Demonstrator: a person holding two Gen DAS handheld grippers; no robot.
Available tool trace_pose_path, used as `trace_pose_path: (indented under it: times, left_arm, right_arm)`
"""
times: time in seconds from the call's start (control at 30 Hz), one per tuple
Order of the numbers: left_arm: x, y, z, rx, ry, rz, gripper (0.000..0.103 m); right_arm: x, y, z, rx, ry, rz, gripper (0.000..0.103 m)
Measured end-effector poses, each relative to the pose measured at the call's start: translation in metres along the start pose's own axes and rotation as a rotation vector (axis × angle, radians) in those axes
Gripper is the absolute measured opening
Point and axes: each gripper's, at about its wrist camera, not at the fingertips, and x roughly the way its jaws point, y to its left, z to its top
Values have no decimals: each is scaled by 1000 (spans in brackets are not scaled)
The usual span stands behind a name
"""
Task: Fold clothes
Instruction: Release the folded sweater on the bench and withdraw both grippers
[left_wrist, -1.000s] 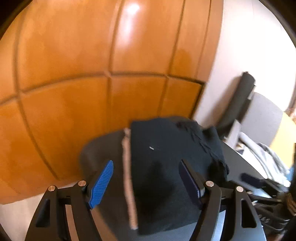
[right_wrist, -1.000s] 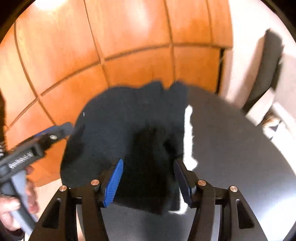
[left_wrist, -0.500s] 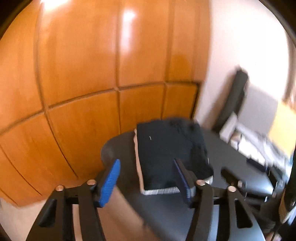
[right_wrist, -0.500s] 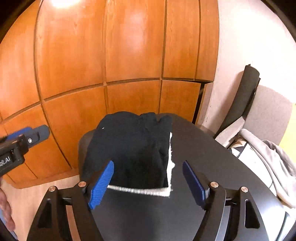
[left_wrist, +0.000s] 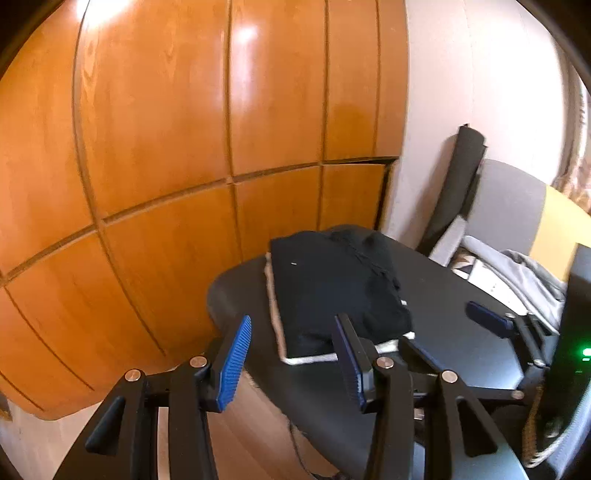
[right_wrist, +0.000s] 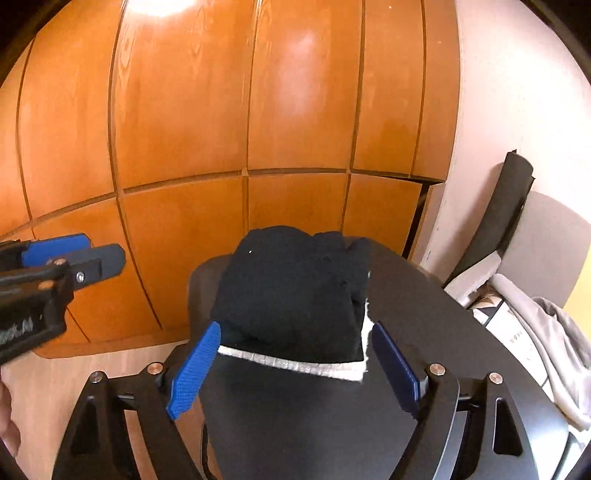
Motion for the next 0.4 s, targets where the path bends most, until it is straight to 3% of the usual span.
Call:
trace_pose_path:
  times: [0.2,0.4]
  left_arm:
    - [10,-8,-3,8,37,-48,47]
    - [14,-6,-4,-2,16,-36,47]
  right_arm:
    - [6,3,-4,-2,20,3,86]
    - [6,1,-7,0,27,-6,88]
